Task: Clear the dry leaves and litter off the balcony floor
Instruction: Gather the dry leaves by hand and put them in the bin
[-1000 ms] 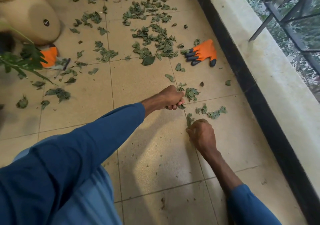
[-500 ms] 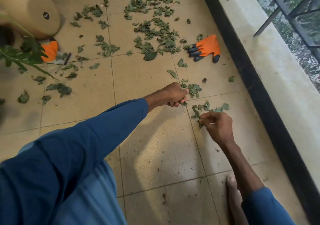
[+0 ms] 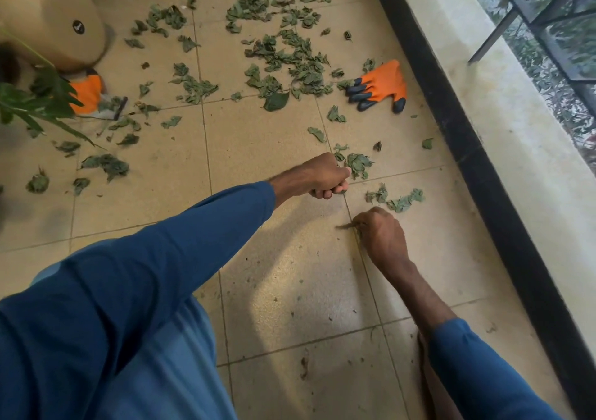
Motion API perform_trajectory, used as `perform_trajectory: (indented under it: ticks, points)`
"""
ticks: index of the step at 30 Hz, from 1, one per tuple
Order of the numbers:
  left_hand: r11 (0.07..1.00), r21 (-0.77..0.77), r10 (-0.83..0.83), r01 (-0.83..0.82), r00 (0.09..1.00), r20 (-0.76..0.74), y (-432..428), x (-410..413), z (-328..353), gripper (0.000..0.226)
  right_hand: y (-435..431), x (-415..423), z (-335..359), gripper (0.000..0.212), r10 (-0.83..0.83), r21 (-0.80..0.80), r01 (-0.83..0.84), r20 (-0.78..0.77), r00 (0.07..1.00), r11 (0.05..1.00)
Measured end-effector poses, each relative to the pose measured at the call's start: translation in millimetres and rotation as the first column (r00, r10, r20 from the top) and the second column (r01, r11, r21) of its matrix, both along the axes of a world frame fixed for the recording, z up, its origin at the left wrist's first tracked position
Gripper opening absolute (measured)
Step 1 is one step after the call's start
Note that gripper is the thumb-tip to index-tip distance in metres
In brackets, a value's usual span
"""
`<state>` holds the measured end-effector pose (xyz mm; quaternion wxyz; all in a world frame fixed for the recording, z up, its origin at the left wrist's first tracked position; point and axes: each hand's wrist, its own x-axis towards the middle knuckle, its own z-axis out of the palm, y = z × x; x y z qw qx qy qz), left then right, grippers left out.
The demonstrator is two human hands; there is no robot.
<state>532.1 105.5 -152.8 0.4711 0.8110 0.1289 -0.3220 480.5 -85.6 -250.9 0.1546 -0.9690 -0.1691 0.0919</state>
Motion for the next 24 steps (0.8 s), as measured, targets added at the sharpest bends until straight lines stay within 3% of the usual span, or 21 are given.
perform_trajectory:
  ticks: [3, 8, 12, 18, 24]
  points:
    - [1.000, -0.006, -0.005, 0.005, 1.000, -0.001, -1, 2, 1, 0.032, -7, -8, 5, 0.013, -0.045, -0.021, 0.045, 0.008, 0.999, 0.999]
    - [1.000, -0.011, -0.013, 0.013, 1.000, 0.000, -1, 4, 0, 0.033, -23, 15, 16, 0.009, -0.158, 0.203, 0.183, -0.134, 0.978, 0.962]
    - [0.999, -0.018, -0.029, 0.028, 1.000, -0.006, 0, 3, -2, 0.034, -29, 41, 17, 0.015, -0.113, 0.253, 0.130, -0.078, 0.990, 0.959]
    - [1.000, 0.000, -0.028, 0.028, 1.000, -0.001, 0, 3, -2, 0.037, -14, 61, 3, 0.011, 0.030, 0.090, -0.031, 0.013, 0.999, 0.995]
    - [0.999, 0.014, -0.030, 0.030, 1.000, 0.005, 1, 4, -2, 0.036, -15, 35, -8, 0.009, 0.004, 0.003, -0.004, 0.093, 0.996, 1.000]
